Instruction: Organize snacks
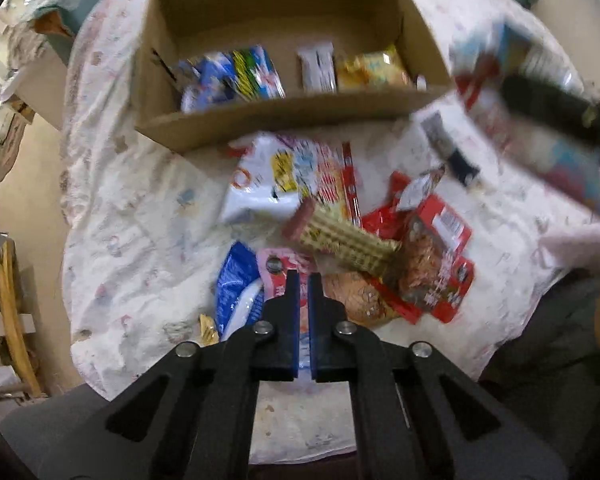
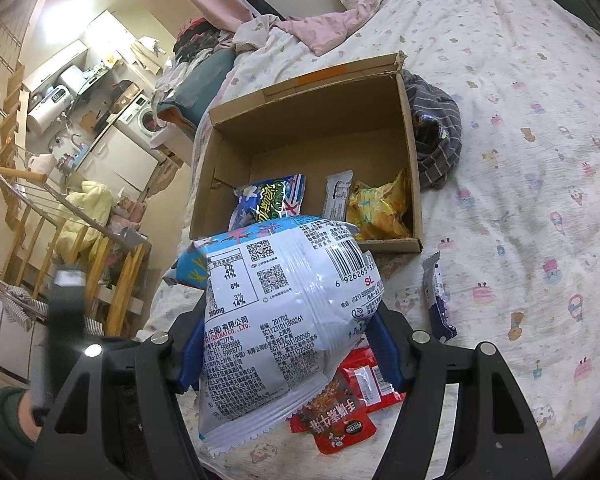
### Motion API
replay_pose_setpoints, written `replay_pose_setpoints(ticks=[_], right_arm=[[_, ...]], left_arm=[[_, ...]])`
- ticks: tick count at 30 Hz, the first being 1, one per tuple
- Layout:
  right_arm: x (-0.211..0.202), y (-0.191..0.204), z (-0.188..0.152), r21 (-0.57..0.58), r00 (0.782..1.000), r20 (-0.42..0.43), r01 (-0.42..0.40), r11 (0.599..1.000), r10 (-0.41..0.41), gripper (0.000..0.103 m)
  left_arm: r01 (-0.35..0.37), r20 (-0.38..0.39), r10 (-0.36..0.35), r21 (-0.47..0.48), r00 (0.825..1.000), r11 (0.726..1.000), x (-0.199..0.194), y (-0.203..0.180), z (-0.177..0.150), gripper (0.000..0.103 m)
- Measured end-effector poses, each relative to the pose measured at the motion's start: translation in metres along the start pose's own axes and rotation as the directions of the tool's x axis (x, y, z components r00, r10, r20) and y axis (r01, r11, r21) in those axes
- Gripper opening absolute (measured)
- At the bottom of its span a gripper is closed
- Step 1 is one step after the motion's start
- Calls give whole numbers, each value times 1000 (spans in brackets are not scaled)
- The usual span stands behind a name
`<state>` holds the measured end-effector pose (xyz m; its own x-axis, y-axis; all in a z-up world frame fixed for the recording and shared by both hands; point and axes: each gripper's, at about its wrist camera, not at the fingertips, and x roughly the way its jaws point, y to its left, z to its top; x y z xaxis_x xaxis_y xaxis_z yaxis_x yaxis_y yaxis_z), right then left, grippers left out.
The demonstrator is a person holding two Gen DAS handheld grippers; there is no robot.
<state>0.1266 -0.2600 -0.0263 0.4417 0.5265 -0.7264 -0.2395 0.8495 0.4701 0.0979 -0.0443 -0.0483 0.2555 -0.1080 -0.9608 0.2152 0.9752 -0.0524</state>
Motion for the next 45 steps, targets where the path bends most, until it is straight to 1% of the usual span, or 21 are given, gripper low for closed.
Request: replay_pose_setpoints(ticks=[3, 7, 8, 9, 11, 12, 15, 17, 19, 20, 21, 25, 27, 28, 30, 32, 33, 35, 37, 38, 45], right_arm=[[-1, -2, 1, 9, 1000, 10, 3, 1000, -3, 71], [2, -6, 0, 26, 1000, 0, 13, 1000, -13, 71], [2, -6, 0, 27, 1000, -1, 13, 1000, -13, 71], [3, -6, 0, 26, 1000, -2, 13, 1000, -13, 71], [3, -4, 0, 20, 1000, -5, 13, 1000, -13, 71], [4, -4, 0, 19, 1000, -6, 11, 1000, -11, 71], [4, -3, 1, 22, 1000, -5, 3, 1000, -3, 71], [4, -3, 1, 19, 1000, -6, 3, 1000, -3, 71], [4, -3, 1, 20, 1000, -9, 4, 1000, -3, 71], [4, -4, 0, 20, 1000, -10, 5, 1000, -5, 71], [5, -4, 1, 20, 1000, -11, 6, 1000, -6, 71], [6, -5, 1, 19, 1000, -14, 6, 1000, -6, 71], [6, -5, 1, 21, 1000, -15, 7, 1000, -7, 71], [6, -4, 1, 21, 1000, -16, 7, 1000, -7, 71], [8, -5, 1, 20, 1000, -20, 9, 1000, -8, 71], [11, -4, 0, 15, 1000, -26, 12, 1000, -11, 71], [13, -3, -1, 12, 999, -30, 15, 1000, -14, 71], [14, -3, -3, 8, 999, -33, 18, 1000, -18, 71], [14, -3, -3, 7, 999, -32, 20, 1000, -19, 71], [14, -3, -4, 7, 999, -32, 21, 1000, -20, 71], [12, -6, -2, 21, 999, -23, 22, 1000, -21, 71]], left_arm=[[10, 34, -9, -10, 999, 1000, -13, 5, 7, 1], [-20, -16, 19, -20, 1000, 1000, -7, 8, 6, 3], [-27, -35, 26, -19, 999, 999, -2, 8, 2, 7], [-31, -55, 30, -20, 998, 999, 3, 6, -3, 25], [-20, -98, 19, -2, 995, 1000, 15, -5, -18, 50], [-19, -106, 22, 25, 994, 1000, 21, -13, -25, 51], [-73, -159, 87, 91, 983, 993, 45, -26, -38, 51], [-94, -192, 111, 97, 975, 991, 60, -26, -40, 52], [-134, -193, 155, 118, 969, 984, 71, -27, -39, 52], [-141, -196, 162, 115, 967, 983, 76, -25, -38, 57], [-141, -207, 161, 105, 965, 984, 82, -22, -37, 61], [-98, -219, 114, 82, 969, 992, 89, -20, -36, 61], [-56, -208, 72, 85, 976, 995, 87, -22, -35, 61], [-57, -210, 76, 92, 975, 994, 88, -24, -35, 61], [-67, -218, 88, 101, 972, 993, 94, -25, -33, 67], [-35, -226, 52, 79, 973, 996, 99, -22, -31, 64], [-4, -227, 19, 65, 974, 998, 101, -20, -29, 56], [11, -217, 4, 71, 976, 997, 98, -18, -30, 54], [19, -204, -1, 86, 979, 996, 94, -20, -32, 39], [20, -198, -3, 86, 980, 996, 90, -21, -34, 29], [74, -136, -65, 67, 989, 995, 54, -17, -38, 27]])
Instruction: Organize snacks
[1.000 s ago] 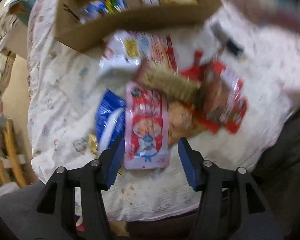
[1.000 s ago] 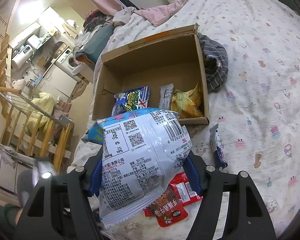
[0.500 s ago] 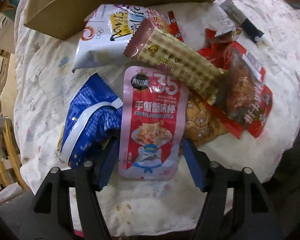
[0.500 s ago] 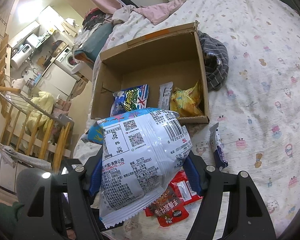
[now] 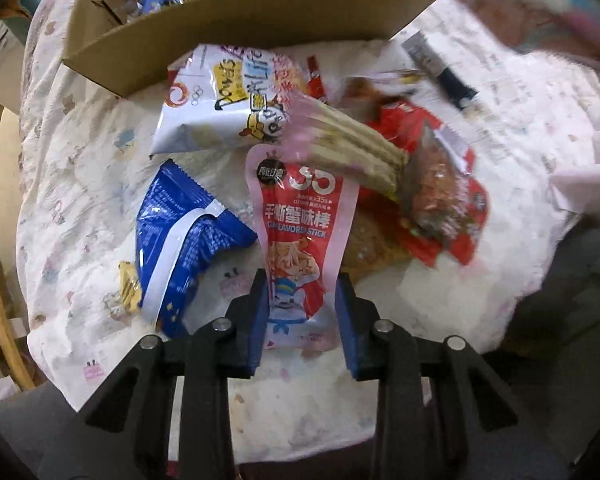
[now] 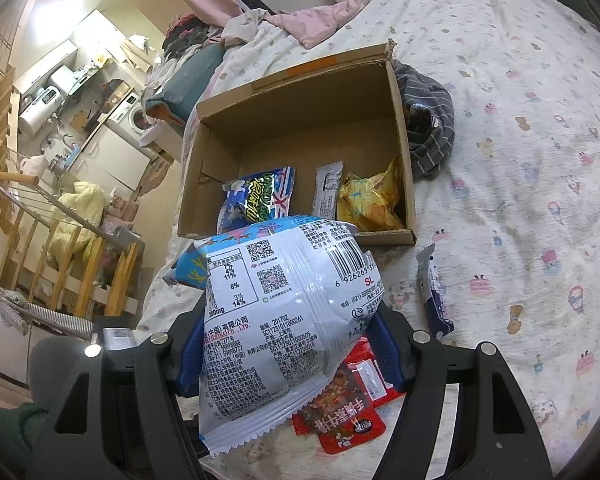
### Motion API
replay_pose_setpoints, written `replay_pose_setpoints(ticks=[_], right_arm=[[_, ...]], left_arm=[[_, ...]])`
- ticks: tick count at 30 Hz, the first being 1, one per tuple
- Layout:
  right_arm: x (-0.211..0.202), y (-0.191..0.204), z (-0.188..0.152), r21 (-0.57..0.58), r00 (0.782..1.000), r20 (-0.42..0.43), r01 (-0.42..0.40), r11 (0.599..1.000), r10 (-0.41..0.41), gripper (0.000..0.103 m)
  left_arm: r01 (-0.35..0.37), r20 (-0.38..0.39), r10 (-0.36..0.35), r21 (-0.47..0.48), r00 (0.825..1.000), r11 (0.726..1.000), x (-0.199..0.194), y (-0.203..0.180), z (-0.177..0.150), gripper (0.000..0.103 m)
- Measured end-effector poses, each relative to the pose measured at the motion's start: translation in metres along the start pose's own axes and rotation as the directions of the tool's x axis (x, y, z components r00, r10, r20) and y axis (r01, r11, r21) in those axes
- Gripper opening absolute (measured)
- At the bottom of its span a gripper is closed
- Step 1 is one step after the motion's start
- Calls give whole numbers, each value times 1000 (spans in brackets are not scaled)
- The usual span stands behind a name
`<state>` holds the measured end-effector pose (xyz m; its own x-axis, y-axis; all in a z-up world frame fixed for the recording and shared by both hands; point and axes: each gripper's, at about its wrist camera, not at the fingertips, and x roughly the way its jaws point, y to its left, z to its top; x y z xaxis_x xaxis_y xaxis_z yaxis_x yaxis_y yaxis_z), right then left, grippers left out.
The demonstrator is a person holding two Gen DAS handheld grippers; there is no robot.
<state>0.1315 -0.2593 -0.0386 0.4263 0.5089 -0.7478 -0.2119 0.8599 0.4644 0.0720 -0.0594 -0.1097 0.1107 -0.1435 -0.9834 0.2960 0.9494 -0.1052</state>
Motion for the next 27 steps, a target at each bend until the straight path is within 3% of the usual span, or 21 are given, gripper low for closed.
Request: replay_pose_setpoints(ticks=[6, 10, 18, 27], right_arm=[[-1, 0, 0, 2, 1000, 7, -6, 1000, 6, 71], [-9, -1, 2, 10, 999, 32, -14, 1000, 14, 71], [-15, 0, 16, 28, 997, 75, -8, 1000, 6, 71], [-1, 0, 57, 16, 991, 129, -24, 1000, 22, 71]], left_arm=[[40, 67, -35, -68, 997, 997, -44, 12, -8, 27], [32, 159, -10, -135, 987, 990, -79, 31, -1, 27], [18, 286, 38, -190, 957, 982, -108, 62, 53, 28], [15, 326, 49, -192, 944, 981, -103, 81, 112, 28]])
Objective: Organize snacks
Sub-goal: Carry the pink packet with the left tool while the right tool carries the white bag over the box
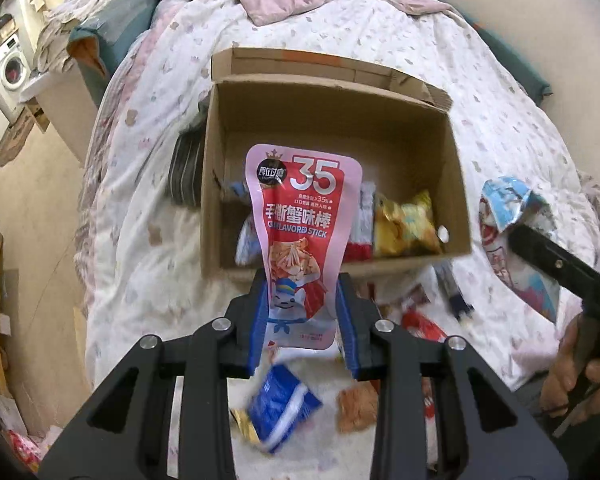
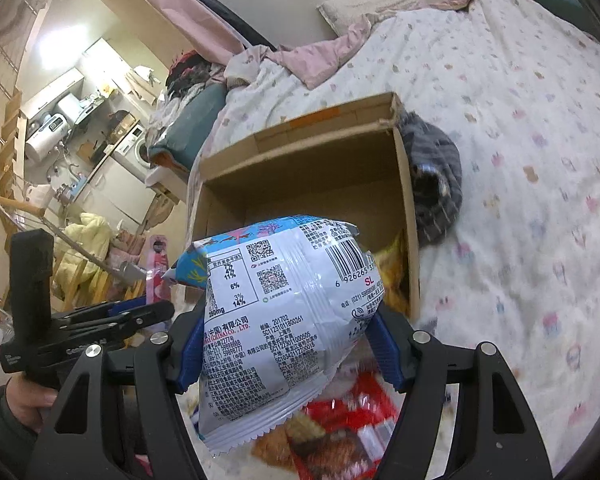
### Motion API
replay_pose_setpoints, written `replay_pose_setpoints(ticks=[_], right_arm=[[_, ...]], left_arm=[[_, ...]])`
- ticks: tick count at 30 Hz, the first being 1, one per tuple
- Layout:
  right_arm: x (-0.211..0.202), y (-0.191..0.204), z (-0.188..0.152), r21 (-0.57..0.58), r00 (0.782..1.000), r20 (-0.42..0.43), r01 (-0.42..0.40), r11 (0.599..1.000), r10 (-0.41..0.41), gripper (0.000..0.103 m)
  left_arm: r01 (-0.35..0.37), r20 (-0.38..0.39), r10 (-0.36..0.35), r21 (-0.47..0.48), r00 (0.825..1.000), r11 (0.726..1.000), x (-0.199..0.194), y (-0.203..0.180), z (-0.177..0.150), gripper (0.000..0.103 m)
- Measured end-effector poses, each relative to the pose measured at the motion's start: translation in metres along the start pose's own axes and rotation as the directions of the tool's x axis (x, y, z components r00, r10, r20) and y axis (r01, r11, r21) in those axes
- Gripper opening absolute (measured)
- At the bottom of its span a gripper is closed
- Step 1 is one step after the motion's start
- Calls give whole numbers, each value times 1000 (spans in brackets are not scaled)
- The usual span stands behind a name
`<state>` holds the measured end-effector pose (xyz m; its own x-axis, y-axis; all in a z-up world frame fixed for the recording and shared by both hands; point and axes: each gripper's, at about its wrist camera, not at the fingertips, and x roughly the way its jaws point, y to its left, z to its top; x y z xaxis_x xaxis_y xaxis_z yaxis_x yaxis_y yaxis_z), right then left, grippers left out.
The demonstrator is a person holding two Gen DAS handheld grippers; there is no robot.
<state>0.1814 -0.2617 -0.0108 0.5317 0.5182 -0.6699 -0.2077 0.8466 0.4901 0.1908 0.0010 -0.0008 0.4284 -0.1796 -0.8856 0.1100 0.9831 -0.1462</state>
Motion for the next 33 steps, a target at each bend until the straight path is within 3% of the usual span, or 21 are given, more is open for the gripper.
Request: replay_pose_setpoints(ticks=[5, 15, 20, 25, 33], right_arm=[[29, -15, 11, 53, 1000, -22, -11, 999, 12, 71], [73, -6, 31, -94, 997, -45, 60, 994, -64, 72], [89, -14, 39, -54, 998, -59, 32, 998, -35, 72], [87, -14, 39, -49, 998, -46, 35, 998, -38, 73], [83, -19, 39, -51, 997, -39, 68, 996, -70, 74]], left_arm=[[-34, 19, 33, 5, 999, 999, 26, 4, 26, 28], [-60, 127, 56, 31, 990, 998, 52, 4, 48, 29], [-31, 132, 26, 35, 991, 999, 70, 3, 62, 30], [-14, 85, 13, 15, 996, 1000, 85, 6, 60, 31], [14, 88, -15, 12, 996, 1000, 83, 4, 54, 37]])
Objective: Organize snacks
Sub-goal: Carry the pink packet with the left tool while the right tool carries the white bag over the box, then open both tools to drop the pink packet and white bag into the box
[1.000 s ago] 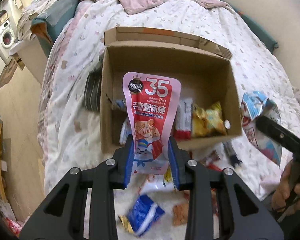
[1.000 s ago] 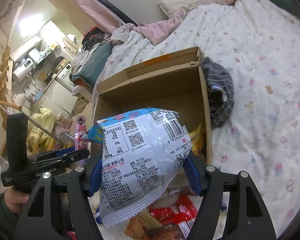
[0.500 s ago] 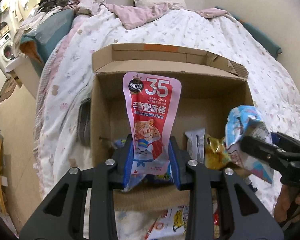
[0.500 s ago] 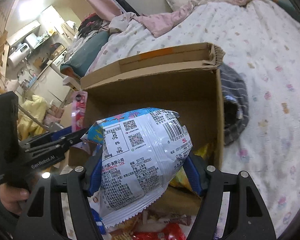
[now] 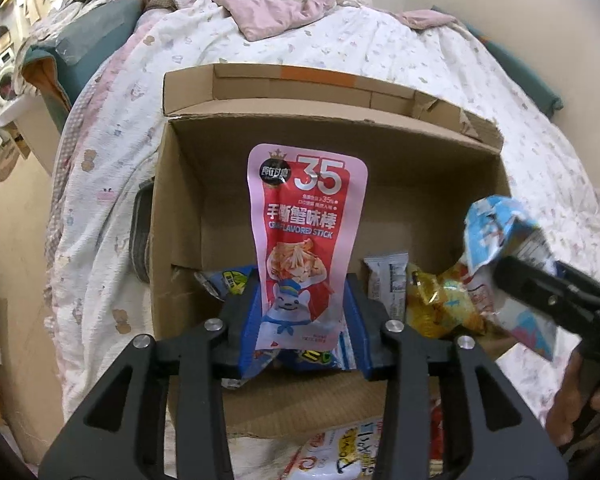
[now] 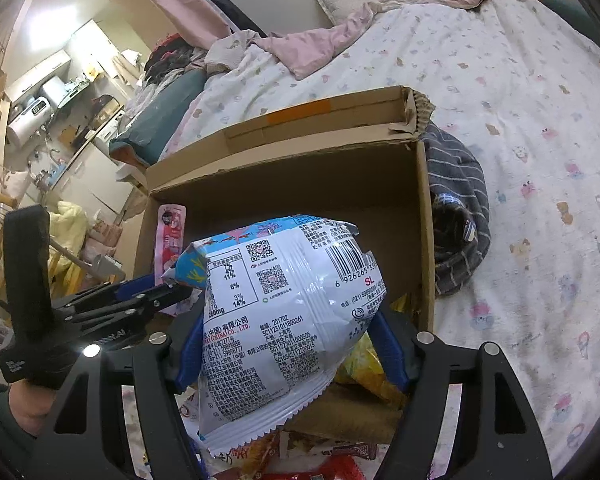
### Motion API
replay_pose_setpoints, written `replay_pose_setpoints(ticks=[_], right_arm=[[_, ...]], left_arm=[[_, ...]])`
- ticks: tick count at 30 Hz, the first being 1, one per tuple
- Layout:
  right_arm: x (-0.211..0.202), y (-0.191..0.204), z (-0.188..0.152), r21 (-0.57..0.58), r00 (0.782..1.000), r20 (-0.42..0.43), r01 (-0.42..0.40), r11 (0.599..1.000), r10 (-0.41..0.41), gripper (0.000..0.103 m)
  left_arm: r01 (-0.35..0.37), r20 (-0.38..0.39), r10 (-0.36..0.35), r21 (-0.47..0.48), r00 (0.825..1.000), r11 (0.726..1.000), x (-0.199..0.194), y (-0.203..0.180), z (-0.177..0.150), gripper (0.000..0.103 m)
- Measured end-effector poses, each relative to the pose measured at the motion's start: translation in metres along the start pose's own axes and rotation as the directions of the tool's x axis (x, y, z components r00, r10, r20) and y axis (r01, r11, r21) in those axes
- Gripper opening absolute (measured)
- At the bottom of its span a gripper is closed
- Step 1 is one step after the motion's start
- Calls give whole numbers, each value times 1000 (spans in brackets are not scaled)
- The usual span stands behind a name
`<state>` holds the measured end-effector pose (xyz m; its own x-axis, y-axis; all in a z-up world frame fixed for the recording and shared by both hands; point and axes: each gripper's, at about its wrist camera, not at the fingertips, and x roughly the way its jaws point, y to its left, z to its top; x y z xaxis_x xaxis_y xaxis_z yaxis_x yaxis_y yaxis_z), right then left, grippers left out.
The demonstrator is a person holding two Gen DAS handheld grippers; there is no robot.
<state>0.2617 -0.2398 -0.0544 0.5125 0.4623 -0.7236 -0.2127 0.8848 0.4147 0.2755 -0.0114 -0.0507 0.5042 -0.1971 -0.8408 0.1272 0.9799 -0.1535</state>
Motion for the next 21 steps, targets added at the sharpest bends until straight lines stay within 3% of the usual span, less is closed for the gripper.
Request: replay_pose_setpoints(ticks=[11, 19, 21], right_arm=[[3, -2, 0, 18, 1000, -11, -5, 1000, 5, 75], [4, -5, 0, 33, 1000, -19, 0, 999, 1, 75], [3, -6, 1, 38, 1000, -17, 4, 999, -3, 76]], left_arm=[[-11, -22, 12, 26, 1000, 1000, 3, -5, -6, 40], [-34, -30, 35, 46, 999, 998, 2, -11, -8, 51], [-44, -28, 45, 47, 999, 998, 2, -12, -8, 60]])
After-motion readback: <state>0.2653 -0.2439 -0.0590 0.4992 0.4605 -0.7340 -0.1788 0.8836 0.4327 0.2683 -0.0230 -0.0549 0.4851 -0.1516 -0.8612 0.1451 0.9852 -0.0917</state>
